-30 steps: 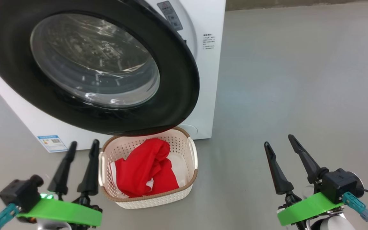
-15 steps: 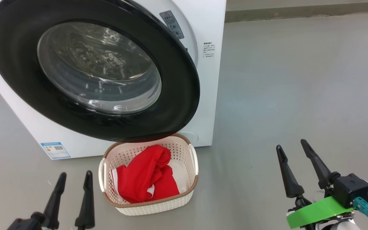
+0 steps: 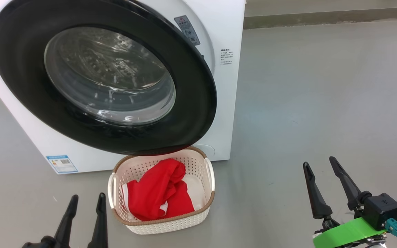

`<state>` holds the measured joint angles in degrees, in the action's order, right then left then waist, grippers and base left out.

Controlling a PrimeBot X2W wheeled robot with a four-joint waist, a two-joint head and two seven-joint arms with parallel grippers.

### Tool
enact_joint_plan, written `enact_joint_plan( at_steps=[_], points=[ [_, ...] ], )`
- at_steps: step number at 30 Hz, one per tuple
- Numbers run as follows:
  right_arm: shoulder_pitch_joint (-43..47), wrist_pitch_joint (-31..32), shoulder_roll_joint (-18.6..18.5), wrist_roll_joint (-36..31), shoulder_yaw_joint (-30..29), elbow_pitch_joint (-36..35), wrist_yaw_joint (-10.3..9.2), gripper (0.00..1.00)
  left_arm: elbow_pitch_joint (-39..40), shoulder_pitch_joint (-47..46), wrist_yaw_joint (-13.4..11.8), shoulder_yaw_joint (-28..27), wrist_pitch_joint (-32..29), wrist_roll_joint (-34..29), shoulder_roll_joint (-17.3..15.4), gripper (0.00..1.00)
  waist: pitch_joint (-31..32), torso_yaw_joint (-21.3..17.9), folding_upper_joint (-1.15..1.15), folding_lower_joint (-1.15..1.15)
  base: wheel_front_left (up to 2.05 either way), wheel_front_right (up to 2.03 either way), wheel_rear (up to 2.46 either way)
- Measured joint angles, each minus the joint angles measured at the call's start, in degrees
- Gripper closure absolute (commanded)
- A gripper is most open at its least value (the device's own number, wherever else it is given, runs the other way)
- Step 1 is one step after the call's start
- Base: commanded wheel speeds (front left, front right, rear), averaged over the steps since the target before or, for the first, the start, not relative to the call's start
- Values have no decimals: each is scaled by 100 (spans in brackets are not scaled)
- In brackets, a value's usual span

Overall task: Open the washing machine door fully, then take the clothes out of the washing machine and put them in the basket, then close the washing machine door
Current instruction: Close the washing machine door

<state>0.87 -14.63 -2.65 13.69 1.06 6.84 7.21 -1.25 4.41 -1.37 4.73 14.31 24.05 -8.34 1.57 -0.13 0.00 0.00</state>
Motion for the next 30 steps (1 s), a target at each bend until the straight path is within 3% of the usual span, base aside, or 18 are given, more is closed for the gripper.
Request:
enact_joint_plan(
  at_steps=[6,7,8,9,12,18,30],
  points=[
    [0,0,0,0,7,38,0,0,-52,2,31,-13,0,-101,41,0,-22,41,0,0,0,0,0],
    [0,0,0,0,8,62,0,21,-58,1,31,-10,0,-123,53,0,-26,56,0,0,0,0,0],
    [-1,0,0,0,12,96,0,55,-67,1,30,1,0,-148,65,0,-30,75,0,0,0,0,0],
    [-1,0,0,0,19,133,0,55,-77,1,30,21,0,-164,77,0,-34,95,0,0,0,0,0],
    [-14,0,0,-1,74,265,0,100,-87,-11,30,98,0,-186,131,0,-45,176,0,0,0,0,0],
    [-426,0,0,-85,135,713,0,100,-90,-105,-24,229,-11,-242,185,0,-78,410,0,0,0,0,0],
    [-2121,0,-42,-180,341,2051,0,100,219,-457,-37,642,-63,-455,214,0,-506,942,0,0,0,0,0]
  ],
)
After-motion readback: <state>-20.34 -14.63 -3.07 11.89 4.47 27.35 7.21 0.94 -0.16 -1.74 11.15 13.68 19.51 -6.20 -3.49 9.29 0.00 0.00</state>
